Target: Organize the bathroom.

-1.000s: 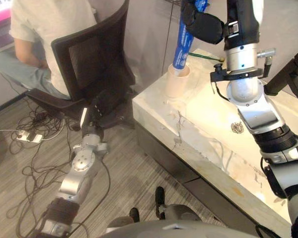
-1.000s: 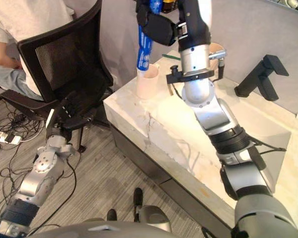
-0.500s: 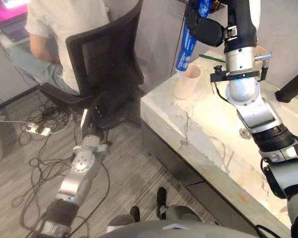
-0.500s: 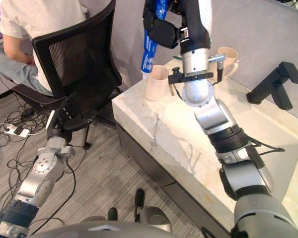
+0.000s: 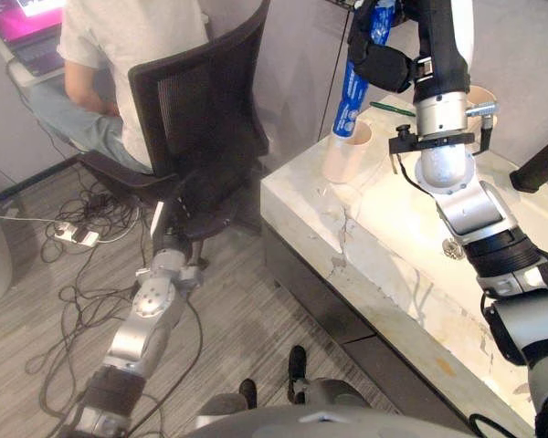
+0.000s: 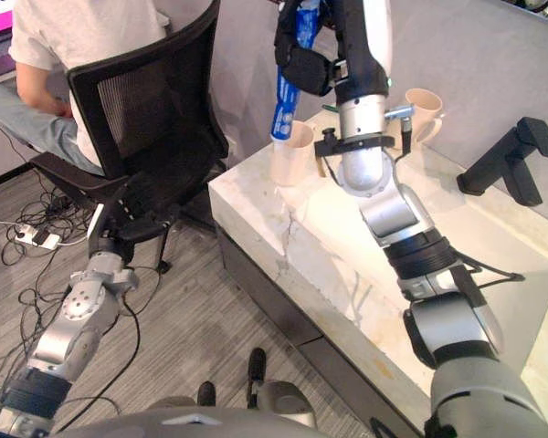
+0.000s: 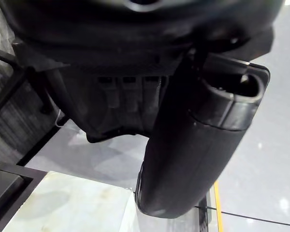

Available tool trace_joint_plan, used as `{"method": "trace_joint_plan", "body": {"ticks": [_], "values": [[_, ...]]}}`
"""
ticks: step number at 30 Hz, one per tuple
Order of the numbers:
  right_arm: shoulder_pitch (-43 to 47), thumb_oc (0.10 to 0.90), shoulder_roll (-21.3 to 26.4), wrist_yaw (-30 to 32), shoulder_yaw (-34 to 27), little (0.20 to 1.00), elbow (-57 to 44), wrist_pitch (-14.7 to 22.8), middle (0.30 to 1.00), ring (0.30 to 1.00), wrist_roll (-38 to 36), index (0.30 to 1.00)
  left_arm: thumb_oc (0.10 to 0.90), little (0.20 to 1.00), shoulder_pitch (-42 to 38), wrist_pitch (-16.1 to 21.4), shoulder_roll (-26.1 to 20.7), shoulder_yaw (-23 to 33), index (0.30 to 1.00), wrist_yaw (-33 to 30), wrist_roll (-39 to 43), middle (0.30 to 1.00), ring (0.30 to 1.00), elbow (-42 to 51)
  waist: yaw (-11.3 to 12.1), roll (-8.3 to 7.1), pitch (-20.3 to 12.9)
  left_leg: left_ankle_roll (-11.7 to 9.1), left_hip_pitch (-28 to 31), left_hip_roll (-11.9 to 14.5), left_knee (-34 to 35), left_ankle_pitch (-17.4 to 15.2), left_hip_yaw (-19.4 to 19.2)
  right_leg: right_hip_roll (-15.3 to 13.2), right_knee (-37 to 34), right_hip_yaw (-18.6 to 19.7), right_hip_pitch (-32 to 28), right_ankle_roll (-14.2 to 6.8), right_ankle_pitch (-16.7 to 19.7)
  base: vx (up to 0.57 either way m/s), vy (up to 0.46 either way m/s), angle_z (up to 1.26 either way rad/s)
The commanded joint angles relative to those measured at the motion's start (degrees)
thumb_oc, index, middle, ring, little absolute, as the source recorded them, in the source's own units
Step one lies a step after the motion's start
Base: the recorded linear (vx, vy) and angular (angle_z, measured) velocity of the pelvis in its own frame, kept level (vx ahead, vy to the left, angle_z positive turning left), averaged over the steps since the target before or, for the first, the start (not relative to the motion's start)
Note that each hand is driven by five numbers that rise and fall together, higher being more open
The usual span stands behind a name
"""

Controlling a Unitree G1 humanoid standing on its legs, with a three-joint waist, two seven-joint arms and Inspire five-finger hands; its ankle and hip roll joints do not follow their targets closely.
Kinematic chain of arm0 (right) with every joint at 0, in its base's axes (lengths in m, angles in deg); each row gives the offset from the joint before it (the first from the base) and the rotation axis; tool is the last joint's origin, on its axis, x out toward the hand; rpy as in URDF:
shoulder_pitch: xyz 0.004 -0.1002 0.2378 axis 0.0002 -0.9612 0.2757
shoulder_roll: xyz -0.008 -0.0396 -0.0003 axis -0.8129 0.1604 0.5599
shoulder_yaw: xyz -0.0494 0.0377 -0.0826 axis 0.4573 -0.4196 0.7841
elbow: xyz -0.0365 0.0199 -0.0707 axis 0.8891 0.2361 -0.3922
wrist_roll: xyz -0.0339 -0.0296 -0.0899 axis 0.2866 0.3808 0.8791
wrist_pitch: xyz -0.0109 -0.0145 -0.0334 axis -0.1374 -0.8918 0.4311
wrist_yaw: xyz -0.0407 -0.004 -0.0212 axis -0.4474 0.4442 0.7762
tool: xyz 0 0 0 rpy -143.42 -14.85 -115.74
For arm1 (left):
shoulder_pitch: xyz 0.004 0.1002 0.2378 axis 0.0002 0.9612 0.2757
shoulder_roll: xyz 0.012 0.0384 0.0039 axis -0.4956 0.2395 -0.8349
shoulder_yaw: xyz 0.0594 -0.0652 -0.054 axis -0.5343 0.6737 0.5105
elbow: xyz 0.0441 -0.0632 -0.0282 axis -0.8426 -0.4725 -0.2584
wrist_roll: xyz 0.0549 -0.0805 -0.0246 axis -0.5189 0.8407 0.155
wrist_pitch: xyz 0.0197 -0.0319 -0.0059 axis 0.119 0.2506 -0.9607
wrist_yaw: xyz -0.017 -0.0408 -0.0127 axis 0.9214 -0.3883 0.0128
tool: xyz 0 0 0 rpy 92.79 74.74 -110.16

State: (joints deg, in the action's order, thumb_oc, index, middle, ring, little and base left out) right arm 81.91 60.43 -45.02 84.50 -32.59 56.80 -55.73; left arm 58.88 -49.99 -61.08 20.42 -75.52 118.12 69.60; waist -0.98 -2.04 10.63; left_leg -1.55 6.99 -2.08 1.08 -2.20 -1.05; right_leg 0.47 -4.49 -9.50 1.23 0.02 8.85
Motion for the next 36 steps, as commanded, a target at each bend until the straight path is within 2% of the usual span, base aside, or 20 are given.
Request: {"method": "trace_joint_plan", "body": {"ticks": [1, 21, 36], "values": [[9.44, 0.4, 1.55, 5.21, -3.98, 0.3, 1.46, 4.0, 0.3, 0.3, 1.4, 0.3, 0.8, 0.9, 0.58, 4.22, -2.76, -0.27, 0.9, 0.97, -1.88, 0.9, 0.9, 4.11, 1.85, -0.72, -6.71, 0.2, -1.26, -3.43, -6.42, -5.25, -4.51, 2.19, 3.98, 0.35, -1.61, -3.88, -9.12, 0.07, -0.047, 0.0], [11.93, 0.4, 3.95, 7.57, -3.37, 0.3, 8.46, 5.69, 0.3, 0.3, -0.31, 0.3, 0.8, 0.9, 3.51, 5.32, -3.73, 0.49, 0.9, 3.04, -1.63, 0.9, 0.9, 3.41, 4.03, -1.32, -5.6, -0.01, -3.43, -2.49, -9.01, -5.11, -5.33, 1.83, 4.53, -0.28, -3.93, -3.02, -11.06, 0.05, -0.029, 0.03], [14.66, 0.4, 5.58, 6.87, -3.47, 0.3, 5.26, 4.05, 0.3, 0.3, -2.19, 0.3, 0.8, 0.9, 1.3, 5.23, -3.39, -0.24, 0.9, 1.37, -1.26, 0.9, 0.9, 4.13, 3.32, -2.09, -5.59, -0.48, -5.4, -2.68, -13.96, -5.13, -4.7, 2.56, 5.91, 2.27, -4.96, -2.19, -12.3, -0.01, 0.013, -0.02]]}}
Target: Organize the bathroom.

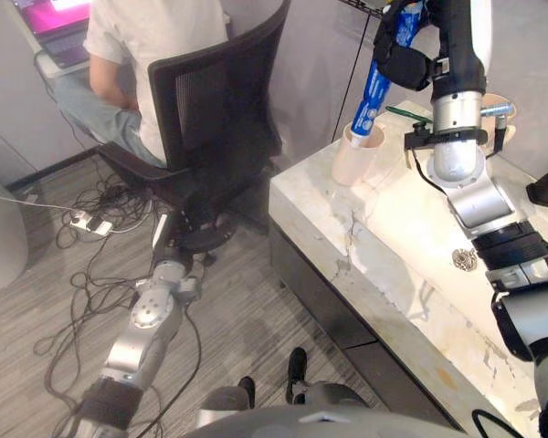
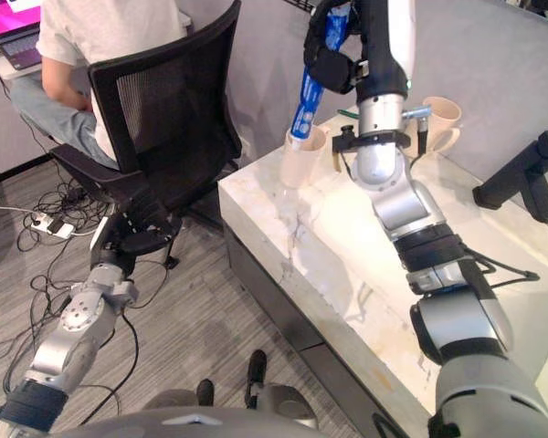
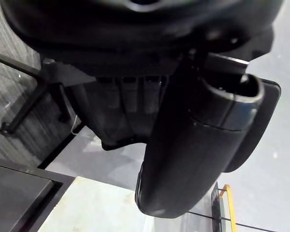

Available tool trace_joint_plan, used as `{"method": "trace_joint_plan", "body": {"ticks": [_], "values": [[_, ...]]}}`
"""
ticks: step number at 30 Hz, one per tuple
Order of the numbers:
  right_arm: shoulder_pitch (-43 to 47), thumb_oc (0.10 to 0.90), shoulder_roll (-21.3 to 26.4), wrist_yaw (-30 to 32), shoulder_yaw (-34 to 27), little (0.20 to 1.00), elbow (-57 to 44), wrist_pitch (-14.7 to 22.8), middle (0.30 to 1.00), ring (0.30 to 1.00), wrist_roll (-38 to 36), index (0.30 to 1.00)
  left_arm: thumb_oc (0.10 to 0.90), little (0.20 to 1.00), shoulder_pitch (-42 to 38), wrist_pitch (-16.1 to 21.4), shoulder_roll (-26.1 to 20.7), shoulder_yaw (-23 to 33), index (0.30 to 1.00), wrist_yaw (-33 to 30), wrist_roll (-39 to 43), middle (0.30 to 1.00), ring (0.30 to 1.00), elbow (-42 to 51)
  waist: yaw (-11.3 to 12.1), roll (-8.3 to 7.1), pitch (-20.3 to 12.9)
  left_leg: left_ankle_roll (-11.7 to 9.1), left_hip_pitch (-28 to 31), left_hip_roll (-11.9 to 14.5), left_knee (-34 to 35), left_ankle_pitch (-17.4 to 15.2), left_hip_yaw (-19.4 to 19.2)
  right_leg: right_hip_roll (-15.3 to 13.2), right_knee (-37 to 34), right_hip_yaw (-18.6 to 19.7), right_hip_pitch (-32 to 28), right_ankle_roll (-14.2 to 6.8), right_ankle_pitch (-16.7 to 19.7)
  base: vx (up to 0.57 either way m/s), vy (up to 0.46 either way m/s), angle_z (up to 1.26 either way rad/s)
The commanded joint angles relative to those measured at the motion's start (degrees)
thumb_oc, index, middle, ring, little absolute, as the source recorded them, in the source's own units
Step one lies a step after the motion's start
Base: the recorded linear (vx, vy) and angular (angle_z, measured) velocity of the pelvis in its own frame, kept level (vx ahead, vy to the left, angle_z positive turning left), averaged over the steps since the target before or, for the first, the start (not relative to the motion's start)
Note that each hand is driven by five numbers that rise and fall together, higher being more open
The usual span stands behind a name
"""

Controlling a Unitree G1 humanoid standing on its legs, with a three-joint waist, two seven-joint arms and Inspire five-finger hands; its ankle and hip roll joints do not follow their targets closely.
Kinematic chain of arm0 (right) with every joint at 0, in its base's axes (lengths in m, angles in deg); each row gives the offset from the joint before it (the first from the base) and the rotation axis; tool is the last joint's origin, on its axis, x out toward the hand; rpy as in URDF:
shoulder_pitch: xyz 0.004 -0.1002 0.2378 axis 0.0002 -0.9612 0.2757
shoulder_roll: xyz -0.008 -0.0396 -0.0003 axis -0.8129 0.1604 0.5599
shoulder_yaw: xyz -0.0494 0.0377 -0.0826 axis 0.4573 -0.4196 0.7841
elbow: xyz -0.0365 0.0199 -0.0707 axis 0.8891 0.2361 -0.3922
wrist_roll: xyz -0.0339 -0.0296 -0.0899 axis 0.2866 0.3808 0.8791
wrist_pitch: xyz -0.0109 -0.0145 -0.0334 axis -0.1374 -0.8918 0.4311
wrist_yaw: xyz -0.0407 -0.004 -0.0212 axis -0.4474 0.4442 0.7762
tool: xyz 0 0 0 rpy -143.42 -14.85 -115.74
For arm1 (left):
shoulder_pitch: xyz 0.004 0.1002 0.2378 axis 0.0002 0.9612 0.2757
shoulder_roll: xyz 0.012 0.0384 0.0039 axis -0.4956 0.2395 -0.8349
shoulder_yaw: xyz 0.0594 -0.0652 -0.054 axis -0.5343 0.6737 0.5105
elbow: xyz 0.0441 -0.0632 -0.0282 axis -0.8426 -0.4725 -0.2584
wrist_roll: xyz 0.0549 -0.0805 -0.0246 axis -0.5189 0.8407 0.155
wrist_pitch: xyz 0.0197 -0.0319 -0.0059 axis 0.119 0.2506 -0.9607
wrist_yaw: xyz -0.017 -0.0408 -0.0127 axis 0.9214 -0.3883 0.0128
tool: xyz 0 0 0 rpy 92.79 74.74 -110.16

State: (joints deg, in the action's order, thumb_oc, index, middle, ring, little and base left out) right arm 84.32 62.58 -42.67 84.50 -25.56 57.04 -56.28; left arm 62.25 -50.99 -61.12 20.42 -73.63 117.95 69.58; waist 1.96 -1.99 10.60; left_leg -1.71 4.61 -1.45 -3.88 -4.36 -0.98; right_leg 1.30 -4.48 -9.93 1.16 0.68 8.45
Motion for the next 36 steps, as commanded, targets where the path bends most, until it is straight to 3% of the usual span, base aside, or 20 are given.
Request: {"method": "trace_joint_plan", "body": {"ticks": [1, 7, 20, 36], "values": [[12.48, 0.4, 3.45, 4.57, -3.43, 0.3, -1.73, 3.79, 0.3, 0.3, -1.61, 0.3, 0.8, 0.9, -2.11, 6.16, -3.31, -0.21, 0.9, -0.56, -1.14, 0.9, 0.9, 4.09, 0.41, -2.19, -5.61, -0.34, -3.01, -3.27, -8.98, -2.95, -4.8, 1.75, 5.88, 2.72, -4.92, -2.83, -11.92, 0.0, 0.006, -0.04], [13.55, 0.4, 3.62, 5.07, -2.91, 0.3, -0.34, 3.71, 0.3, 0.3, -2.02, 0.3, 0.8, 0.9, -2.22, 5.79, -3.23, -0.12, 0.9, -0.38, -1.53, 0.9, 0.9, 3.37, 0.97, -2.52, -5.64, -0.45, -3.45, -3.18, -9.76, -3.0, -5.08, 1.61, 5.75, 2.62, -5.31, -2.68, -12.05, 0.02, -0.017, -0.03], [12.93, 0.4, 1.12, 8.59, -1.12, 0.3, 8.49, 7.62, 0.3, 0.3, 1.97, 0.3, 0.8, 0.9, -0.04, 6.67, -3.47, 0.01, 0.9, 0.78, -2.35, 0.9, 0.9, 2.63, 3.0, -1.91, -4.65, -0.62, -4.69, -3.09, -10.19, -3.12, -4.91, 0.95, 5.69, 1.3, -5.9, -2.55, -12.44, 0.03, -0.016, 0.01], [7.25, 0.4, -0.18, 10.21, -2.69, 0.3, 8.31, 9.32, 0.3, 0.3, 2.33, 0.3, 0.8, 0.9, 1.81, 6.78, -4.11, 0.64, 0.9, 1.72, -2.04, 0.9, 0.9, 3.09, 2.31, -0.99, -3.25, -0.26, -6.6, -2.33, -13.6, -3.4, -4.9, 1.08, 8.23, 2.78, -5.91, -1.94, -13.89, 0.03, -0.022, 0.02]]}}
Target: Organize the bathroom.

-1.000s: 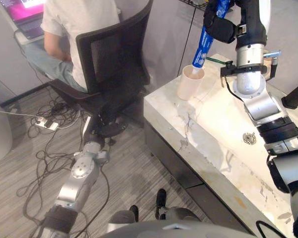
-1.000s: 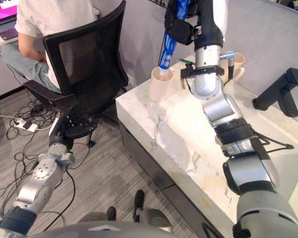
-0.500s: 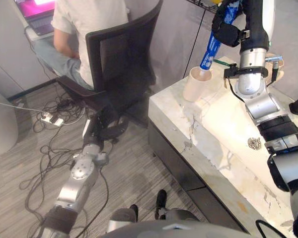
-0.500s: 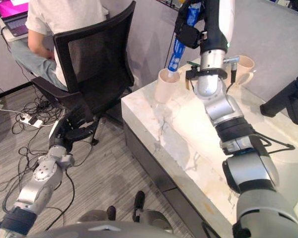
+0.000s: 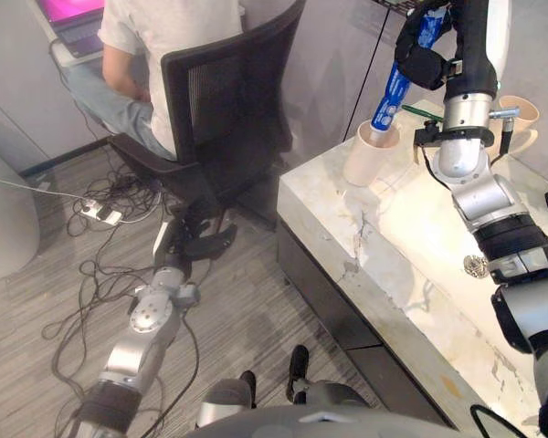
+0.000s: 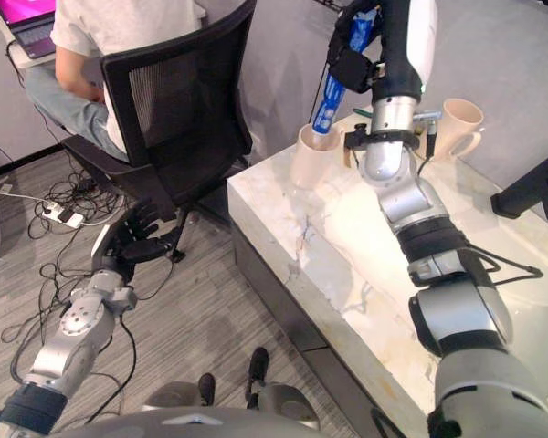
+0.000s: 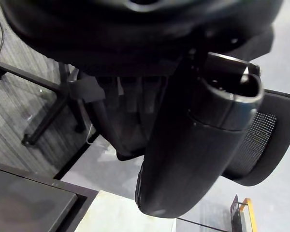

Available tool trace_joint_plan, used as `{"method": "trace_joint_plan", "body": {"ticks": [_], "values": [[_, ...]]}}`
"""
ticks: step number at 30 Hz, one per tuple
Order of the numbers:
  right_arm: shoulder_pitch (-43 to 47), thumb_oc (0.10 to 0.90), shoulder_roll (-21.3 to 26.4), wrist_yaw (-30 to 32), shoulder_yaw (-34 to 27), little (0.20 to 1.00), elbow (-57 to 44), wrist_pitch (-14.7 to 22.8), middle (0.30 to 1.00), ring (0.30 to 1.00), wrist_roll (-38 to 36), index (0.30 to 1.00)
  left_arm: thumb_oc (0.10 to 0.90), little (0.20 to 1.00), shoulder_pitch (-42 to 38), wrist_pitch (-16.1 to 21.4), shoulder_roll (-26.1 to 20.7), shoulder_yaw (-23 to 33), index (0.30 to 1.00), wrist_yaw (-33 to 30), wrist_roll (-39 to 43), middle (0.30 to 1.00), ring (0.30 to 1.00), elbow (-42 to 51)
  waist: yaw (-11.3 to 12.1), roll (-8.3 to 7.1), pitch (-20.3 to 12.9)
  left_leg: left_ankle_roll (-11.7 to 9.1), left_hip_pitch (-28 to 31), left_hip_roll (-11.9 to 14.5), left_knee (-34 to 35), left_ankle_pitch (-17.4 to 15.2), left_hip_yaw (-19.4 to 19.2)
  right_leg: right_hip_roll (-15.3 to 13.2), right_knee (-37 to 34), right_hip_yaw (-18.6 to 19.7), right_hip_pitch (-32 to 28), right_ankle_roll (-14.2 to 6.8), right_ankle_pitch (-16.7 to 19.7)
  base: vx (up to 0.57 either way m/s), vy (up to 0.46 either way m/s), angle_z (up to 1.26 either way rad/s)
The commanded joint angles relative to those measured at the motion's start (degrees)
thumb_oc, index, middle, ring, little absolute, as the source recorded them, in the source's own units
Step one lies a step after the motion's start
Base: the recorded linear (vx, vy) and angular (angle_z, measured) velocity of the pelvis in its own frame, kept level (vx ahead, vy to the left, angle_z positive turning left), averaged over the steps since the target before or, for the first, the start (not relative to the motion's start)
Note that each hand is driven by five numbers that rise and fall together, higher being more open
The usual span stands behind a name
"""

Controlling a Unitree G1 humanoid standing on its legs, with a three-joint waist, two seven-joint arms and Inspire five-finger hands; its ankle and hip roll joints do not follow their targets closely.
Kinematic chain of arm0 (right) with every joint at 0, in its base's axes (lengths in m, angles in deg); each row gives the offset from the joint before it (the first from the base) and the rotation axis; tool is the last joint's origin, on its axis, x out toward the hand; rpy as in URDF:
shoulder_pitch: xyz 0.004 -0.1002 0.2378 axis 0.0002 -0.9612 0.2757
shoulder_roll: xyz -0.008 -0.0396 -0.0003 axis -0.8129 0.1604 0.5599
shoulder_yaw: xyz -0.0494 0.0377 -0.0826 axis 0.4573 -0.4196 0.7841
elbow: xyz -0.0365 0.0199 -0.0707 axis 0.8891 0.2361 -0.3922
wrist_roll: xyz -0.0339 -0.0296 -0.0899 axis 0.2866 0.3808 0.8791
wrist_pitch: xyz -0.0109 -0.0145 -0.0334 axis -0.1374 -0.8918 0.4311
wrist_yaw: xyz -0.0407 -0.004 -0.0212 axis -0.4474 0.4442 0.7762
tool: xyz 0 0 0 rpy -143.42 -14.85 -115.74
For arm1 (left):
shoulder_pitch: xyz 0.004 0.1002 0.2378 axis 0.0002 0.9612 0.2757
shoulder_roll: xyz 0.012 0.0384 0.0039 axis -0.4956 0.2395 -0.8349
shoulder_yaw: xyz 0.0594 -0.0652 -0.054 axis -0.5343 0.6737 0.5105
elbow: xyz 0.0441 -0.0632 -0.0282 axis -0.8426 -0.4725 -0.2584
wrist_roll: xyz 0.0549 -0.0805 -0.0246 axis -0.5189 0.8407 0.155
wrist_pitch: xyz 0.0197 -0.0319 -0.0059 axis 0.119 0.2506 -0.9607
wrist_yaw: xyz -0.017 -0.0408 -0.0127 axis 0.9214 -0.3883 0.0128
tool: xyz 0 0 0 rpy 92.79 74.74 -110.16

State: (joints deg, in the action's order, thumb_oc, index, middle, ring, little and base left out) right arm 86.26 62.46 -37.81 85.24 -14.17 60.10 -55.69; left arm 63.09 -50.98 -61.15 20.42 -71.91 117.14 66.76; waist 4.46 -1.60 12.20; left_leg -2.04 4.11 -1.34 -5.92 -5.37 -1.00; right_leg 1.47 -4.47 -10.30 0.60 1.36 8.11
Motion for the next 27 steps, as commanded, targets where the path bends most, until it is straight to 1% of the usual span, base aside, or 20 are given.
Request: {"method": "trace_joint_plan", "body": {"ticks": [1, 4, 6, 8, 9, 11, 13, 15, 18, 19, 21, 24, 27], "values": [[4.93, 0.4, -0.32, 5.34, -3.62, 0.3, -3.59, 6.04, 0.3, 0.3, 1.73, 0.3, 0.8, 0.9, 0.91, 6.79, -4.09, 0.63, 0.9, -0.16, -1.14, 0.9, 0.9, 5.87, -0.37, -1.3, -4.79, 0.08, -6.15, -2.43, -11.67, -2.4, -4.88, 0.94, 8.32, 3.3, -5.3, -2.6, -13.57, -0.01, 0.019, -0.03], [3.83, 0.4, -1.44, 5.09, -4.01, 0.3, -5.29, 5.69, 0.3, 0.3, 1.51, 0.3, 0.8, 0.9, 0.77, 6.86, -3.95, 0.46, 0.9, -0.69, -1.01, 0.9, 0.9, 5.85, -0.83, -1.03, -4.66, 0.04, -6.38, -2.41, -11.98, -2.2, -4.85, 1.06, 8.5, 3.8, -5.21, -2.54, -13.63, -0.01, 0.022, -0.06], [2.59, 0.4, -2.83, 4.82, -4.08, 0.3, -7.79, 4.46, 0.3, 0.3, 1.11, 0.3, 0.8, 0.9, 0.69, 7.11, -3.52, 0.15, 0.9, -1.23, -1.21, 0.9, 0.9, 5.65, -1.29, -0.85, -4.62, 0.1, -6.49, -2.48, -12.28, -2.24, -4.94, 1.12, 8.43, 4.38, -5.31, -2.51, -13.59, -0.02, 0.032, -0.04], [2.46, 0.4, -2.9, 4.76, -4.14, 0.3, -7.99, 4.32, 0.3, 0.3, 1.09, 0.3, 0.8, 0.9, 0.71, 7.1, -3.53, 0.12, 0.9, -1.27, -1.22, 0.9, 0.9, 5.67, -1.29, -0.86, -4.63, 0.11, -6.48, -2.48, -12.3, -2.27, -4.96, 1.13, 8.43, 4.43, -5.33, -2.51, -13.6, -0.02, 0.024, -0.06], [1.24, 0.4, -4.14, 4.91, -4.49, 0.3, -9.76, 3.52, 0.3, 0.3, 1.33, 0.3, 0.8, 0.9, 0.51, 7.02, -3.24, 0.15, 0.9, -1.74, -1.22, 0.9, 0.9, 5.86, -1.68, -0.69, -4.51, 0.13, -6.55, -2.48, -12.55, -2.34, -5.11, 1.19, 8.57, 4.89, -5.26, -2.51, -13.64, -0.04, 0.032, -0.08], [0.34, 0.4, -5.13, 4.85, -4.64, 0.3, -10.69, 3.13, 0.3, 0.3, 1.94, 0.3, 0.8, 0.9, 0.2, 6.71, -3.04, 0.07, 0.9, -2.19, -1.31, 0.9, 0.9, 6.06, -1.87, -0.65, -4.47, 0.11, -6.74, -2.52, -12.77, -2.36, -5.16, 1.23, 8.54, 5.15, -5.29, -2.52, -13.59, -0.05, 0.043, -0.09], [-0.41, 0.8, -6.06, 3.81, -4.46, 0.9, -11.55, 2.44, 0.9, 0.9, 0.57, 0.9, 0.8, 0.9, -0.19, 6.73, -2.77, -0.23, 0.9, -2.73, -1.78, 0.9, 0.9, 5.88, -2.06, -0.63, -4.42, 0.16, -6.9, -2.61, -12.88, -2.46, -5.26, 1.26, 8.48, 5.47, -5.26, -2.51, -13.47, -0.05, 0.04, -0.1], [-1.53, 0.8, -7.54, 3.26, -4.37, 0.9, -11.8, 1.91, 0.9, 0.9, -1.57, 0.9, 0.8, 0.9, -0.55, 6.75, -2.31, -0.53, 0.9, -3.69, -2.21, 0.9, 0.9, 5.73, -2.3, -0.59, -4.34, 0.2, -6.83, -2.73, -12.53, -2.5, -5.41, 1.33, 8.08, 5.7, -5.32, -2.54, -13.25, -0.04, 0.042, -0.11], [-1.98, 0.8, -8.2, 2.93, -4.41, 0.9, -12.31, 0.95, 0.9, 0.9, -2.34, 0.9, 0.8, 0.9, -0.68, 6.71, -2.18, -0.44, 0.9, -3.95, -2.24, 0.9, 0.9, 5.65, -2.42, -0.62, -4.34, 0.21, -6.81, -2.78, -12.38, -2.43, -5.47, 1.32, 7.87, 5.85, -5.31, -2.57, -13.11, -0.04, 0.028, -0.02], [-2.58, 0.8, -9.35, 2.47, -4.52, 0.9, -12.96, -0.32, 0.9, 0.9, -2.54, 0.9, 0.8, 0.9, -0.99, 6.77, -2.05, -0.46, 0.9, -4.46, -2.33, 0.9, 0.9, 5.75, -2.63, -0.62, -4.29, 0.27, -6.74, -2.8, -11.99, -2.6, -5.65, 1.23, 7.79, 5.97, -5.1, -2.67, -12.98, -0.07, 0.04, -0.01], [-2.75, 0.8, -9.99, 1.87, -4.55, 0.9, -12.82, -1.1, 0.9, 0.9, -2.49, 0.9, 0.8, 0.9, -1.52, 6.55, -1.95, -0.63, 0.9, -4.68, -2.4, 0.9, 0.9, 5.79, -2.78, -0.58, -4.22, 0.26, -6.71, -2.8, -11.74, -2.67, -5.69, 1.18, 7.88, 6.09, -4.85, -2.72, -12.89, -0.08, 0.04, -0.01], [-3.18, 0.8, -10.44, 1.17, -4.18, 0.9, -11.96, -2.54, 0.9, 0.9, -3.07, 0.9, 0.8, 0.9, -2.11, 6.79, -1.54, -1.08, 0.9, -5.44, -3.06, 0.9, 0.9, 5.71, -2.99, -0.63, -4.25, 0.24, -6.55, -2.81, -11.06, -2.62, -5.82, 1.05, 7.37, 6.14, -4.88, -2.91, -12.54, -0.08, 0.043, -0.03], [-3.75, 0.8, -10.48, 0.84, -4.19, 0.9, -11.24, -2.96, 0.9, 0.9, -3.48, 0.9, 0.8, 0.9, -2.17, 7.17, -1.27, -1.1, 0.9, -5.81, -3.26, 0.9, 0.9, 5.67, -3.18, -0.62, -4.43, 0.41, -6.12, -2.96, -10.13, -2.97, -6.0, 0.9, 7.02, 6.21, -4.77, -3.06, -12.28, -0.07, 0.043, -0.03]]}}
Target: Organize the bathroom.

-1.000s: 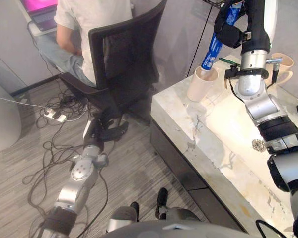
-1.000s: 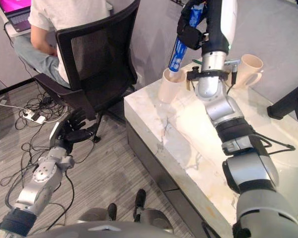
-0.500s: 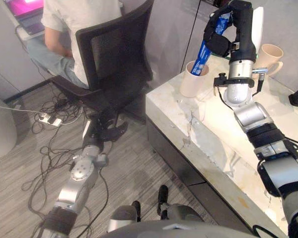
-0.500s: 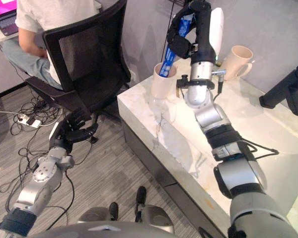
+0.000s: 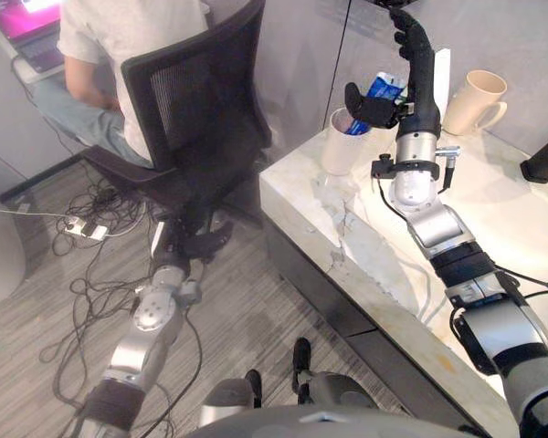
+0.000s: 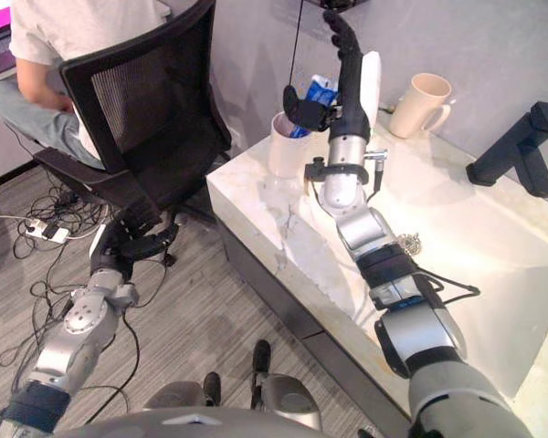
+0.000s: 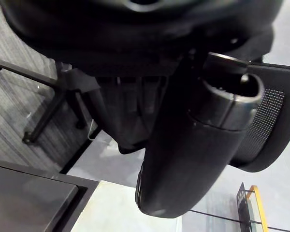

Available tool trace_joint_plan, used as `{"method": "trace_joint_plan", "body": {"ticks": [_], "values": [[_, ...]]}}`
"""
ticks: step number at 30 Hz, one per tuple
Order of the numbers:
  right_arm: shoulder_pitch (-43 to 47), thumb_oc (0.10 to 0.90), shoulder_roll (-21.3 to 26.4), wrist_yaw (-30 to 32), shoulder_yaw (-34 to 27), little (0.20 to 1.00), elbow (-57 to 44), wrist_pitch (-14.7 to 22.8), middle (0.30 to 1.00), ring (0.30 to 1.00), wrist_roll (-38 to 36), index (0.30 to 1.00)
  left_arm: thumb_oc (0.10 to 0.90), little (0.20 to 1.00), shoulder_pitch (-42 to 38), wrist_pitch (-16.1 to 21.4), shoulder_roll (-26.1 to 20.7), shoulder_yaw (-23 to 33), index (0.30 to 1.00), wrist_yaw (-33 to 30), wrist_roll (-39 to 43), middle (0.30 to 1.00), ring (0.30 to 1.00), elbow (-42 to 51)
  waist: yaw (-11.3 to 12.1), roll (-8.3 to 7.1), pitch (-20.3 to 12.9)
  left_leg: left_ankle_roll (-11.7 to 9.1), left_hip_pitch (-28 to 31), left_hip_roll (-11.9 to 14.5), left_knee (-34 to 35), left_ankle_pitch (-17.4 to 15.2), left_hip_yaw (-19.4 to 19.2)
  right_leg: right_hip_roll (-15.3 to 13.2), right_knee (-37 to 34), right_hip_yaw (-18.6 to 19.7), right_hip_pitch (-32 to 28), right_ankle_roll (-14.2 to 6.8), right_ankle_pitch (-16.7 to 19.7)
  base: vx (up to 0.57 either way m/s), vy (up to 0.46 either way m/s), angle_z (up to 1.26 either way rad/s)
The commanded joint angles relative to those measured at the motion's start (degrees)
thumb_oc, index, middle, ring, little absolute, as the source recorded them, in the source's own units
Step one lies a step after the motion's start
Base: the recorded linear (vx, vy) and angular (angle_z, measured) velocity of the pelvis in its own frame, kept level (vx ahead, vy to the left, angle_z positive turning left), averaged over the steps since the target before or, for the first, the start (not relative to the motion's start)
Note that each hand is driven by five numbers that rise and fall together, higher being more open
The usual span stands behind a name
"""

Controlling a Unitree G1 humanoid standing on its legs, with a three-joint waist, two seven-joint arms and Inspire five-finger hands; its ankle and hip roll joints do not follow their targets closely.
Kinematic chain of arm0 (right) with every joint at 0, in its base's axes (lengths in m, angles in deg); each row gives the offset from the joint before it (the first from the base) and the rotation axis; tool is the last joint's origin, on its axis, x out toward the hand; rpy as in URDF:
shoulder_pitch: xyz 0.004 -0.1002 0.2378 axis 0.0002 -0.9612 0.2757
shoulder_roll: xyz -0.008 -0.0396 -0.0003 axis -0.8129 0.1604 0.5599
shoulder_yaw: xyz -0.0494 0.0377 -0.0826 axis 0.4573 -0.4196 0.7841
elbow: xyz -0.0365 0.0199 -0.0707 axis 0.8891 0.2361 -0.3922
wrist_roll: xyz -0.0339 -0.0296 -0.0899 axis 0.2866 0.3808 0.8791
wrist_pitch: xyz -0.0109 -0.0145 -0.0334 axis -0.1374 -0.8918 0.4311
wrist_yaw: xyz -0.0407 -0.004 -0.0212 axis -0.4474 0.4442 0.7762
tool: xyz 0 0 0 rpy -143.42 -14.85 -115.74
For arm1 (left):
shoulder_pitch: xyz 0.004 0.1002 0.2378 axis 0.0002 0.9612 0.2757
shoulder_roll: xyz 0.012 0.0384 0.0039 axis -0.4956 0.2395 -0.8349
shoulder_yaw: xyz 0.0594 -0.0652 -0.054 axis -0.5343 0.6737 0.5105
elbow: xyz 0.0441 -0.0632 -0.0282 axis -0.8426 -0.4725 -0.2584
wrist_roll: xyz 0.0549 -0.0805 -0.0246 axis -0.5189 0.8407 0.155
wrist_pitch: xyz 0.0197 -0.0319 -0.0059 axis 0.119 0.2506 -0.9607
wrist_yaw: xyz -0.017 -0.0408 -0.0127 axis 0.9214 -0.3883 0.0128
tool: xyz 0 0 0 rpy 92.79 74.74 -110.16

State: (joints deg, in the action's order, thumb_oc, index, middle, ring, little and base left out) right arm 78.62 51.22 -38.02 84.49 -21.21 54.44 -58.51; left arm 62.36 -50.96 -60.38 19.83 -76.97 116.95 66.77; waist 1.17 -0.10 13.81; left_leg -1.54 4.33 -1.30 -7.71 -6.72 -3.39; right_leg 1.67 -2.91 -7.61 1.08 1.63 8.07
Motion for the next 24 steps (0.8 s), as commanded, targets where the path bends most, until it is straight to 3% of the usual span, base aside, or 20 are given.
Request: {"method": "trace_joint_plan", "body": {"ticks": [1, 17, 21, 24], "values": [[3.8, 0.8, 0.71, 1.02, -3.47, 0.9, -4.17, 2.53, 0.9, 0.9, -0.48, 0.9, 0.8, 0.9, -1.48, 7.03, -2.02, -0.5, 0.9, -0.85, -3.08, 0.9, 0.9, 5.76, 0.07, -2.1, -6.06, -0.08, -6.29, -3.02, -8.14, -1.63, -3.63, 0.67, 5.4, 3.56, -5.23, -3.36, -12.18, -0.08, 0.046, -0.02], [1.49, 0.8, 2.52, -1.81, -5.83, 0.9, -7.58, 0.6, 0.9, 0.9, -3.29, 0.9, 0.8, 0.9, -3.72, 8.11, -1.62, -1.78, 0.9, -2.44, -2.63, 0.9, 0.9, 6.06, -2.87, -2.1, -6.97, -0.06, -5.38, -4.19, -6.64, -1.31, -3.61, 0.61, 1.84, 7.11, -4.16, -4.64, -8.82, -0.11, 0.073, -0.06], [-2.59, 0.8, 1.84, -4.3, -7.57, 0.9, -15.13, -2.73, 0.9, 0.9, -13.48, 0.9, 0.8, 0.9, -4.74, 8.15, -1.15, -1.45, 0.9, -4.85, -3.7, 0.9, 0.9, 6.43, -4.35, -2.5, -6.96, 0.57, -4.63, -5.15, -5.97, -1.96, -2.44, 0.73, 2.67, 9.11, -2.99, -5.24, -8.37, -0.16, 0.092, -0.24], [-5.72, 0.8, 0.8, -3.69, -8.82, 0.9, -19.07, -1.53, 0.9, 0.9, -15.34, 0.9, 0.8, 0.9, -5.54, 7.98, -0.79, -0.89, 0.9, -6.63, -4.23, 0.9, 0.9, 6.56, -5.22, -2.45, -6.85, 1.11, -3.95, -5.65, -4.61, -2.18, -1.71, 0.96, 3.03, 10.38, -2.48, -5.59, -8.15, -0.16, 0.091, -0.32]]}}
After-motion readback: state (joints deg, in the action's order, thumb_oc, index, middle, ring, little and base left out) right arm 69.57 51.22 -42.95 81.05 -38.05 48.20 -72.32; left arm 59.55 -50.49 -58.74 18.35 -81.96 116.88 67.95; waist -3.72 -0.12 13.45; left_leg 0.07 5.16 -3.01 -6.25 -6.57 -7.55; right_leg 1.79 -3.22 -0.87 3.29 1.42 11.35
